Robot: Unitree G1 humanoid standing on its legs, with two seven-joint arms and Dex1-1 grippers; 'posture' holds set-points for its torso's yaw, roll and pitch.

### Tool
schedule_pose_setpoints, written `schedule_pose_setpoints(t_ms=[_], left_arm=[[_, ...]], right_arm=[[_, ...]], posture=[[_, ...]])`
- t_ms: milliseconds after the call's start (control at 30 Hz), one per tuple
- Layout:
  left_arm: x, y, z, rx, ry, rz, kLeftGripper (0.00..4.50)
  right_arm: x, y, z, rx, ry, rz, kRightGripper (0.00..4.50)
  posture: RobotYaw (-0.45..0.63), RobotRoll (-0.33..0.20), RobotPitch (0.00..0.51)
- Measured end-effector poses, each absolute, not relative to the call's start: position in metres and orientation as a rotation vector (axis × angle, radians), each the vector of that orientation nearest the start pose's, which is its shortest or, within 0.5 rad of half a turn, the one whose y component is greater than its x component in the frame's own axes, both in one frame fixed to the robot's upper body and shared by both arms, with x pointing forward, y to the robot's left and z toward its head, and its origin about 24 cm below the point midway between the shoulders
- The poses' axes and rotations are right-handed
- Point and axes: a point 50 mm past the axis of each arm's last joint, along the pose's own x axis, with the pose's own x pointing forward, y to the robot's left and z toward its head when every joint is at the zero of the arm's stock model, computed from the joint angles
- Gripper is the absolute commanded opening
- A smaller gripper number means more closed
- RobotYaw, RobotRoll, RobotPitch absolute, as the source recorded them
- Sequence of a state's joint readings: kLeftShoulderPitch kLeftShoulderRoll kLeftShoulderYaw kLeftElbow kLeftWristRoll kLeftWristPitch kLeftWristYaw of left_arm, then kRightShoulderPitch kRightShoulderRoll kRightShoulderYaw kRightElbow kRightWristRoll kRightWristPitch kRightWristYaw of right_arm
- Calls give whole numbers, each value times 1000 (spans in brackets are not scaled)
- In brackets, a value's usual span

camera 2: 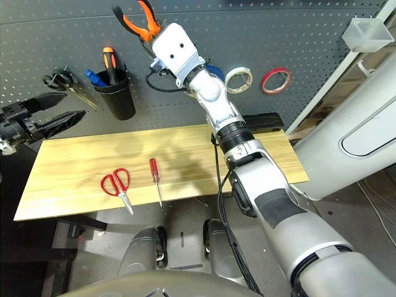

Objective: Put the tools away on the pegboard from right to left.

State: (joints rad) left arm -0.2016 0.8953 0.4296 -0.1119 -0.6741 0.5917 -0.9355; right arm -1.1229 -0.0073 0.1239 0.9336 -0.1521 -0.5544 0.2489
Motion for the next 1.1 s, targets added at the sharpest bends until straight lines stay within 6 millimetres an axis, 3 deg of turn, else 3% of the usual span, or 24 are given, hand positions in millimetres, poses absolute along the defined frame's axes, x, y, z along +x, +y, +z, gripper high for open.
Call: schedule_pose_setpoints(t_ms=[1100], left_arm=[[243, 284, 198, 109, 84, -718, 4500]], right_arm=[[391, -20, 205, -291, -527, 598, 2016]], posture=[[60, 0, 85]])
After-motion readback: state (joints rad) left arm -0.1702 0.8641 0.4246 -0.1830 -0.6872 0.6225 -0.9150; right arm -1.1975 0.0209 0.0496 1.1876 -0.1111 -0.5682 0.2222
